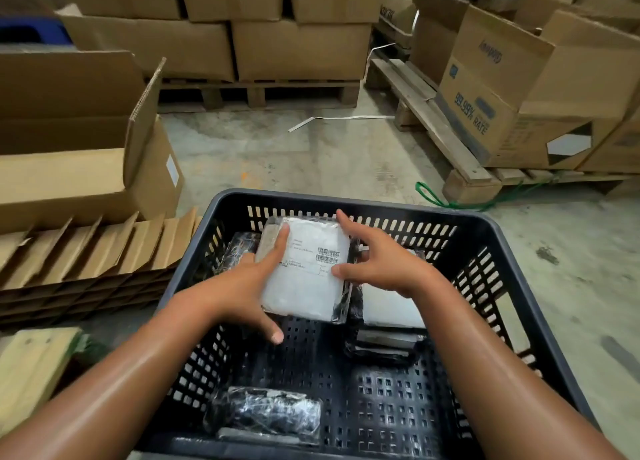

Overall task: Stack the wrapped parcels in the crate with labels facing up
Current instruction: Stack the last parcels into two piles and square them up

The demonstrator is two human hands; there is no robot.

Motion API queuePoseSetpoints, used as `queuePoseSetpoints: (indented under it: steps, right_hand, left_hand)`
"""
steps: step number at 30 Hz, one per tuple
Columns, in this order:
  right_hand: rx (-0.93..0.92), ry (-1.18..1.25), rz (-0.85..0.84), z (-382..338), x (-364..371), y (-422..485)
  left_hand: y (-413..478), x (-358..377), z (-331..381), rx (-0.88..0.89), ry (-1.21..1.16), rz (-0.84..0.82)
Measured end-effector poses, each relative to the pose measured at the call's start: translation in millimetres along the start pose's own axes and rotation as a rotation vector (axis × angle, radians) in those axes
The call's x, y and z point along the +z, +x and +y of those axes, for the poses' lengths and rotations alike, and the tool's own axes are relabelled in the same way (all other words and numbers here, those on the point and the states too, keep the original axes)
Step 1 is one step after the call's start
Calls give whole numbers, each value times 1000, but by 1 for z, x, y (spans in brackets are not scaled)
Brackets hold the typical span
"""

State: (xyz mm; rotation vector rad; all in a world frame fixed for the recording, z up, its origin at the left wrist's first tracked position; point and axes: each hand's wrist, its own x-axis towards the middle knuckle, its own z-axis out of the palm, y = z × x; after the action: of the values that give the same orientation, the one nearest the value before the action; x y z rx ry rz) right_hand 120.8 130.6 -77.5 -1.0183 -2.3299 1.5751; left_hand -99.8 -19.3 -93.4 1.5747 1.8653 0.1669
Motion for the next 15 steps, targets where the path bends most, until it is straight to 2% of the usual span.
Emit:
queuePoseSetpoints:
  steps: [3, 9, 12, 15]
  right_hand:
    - [104, -342, -42, -5, 17, 3]
    - [56, -535, -127, 1, 44, 5]
    - [12, -642, -72, 7, 51, 7]
    - [-31, -863, 32, 10, 52, 9]
  left_hand:
    - [3, 20, 6, -1, 245, 101]
    - [8, 17, 5, -66, 214, 82]
    - [10, 23, 7, -122, 252, 96]
    - [13, 27, 6, -131, 301, 124]
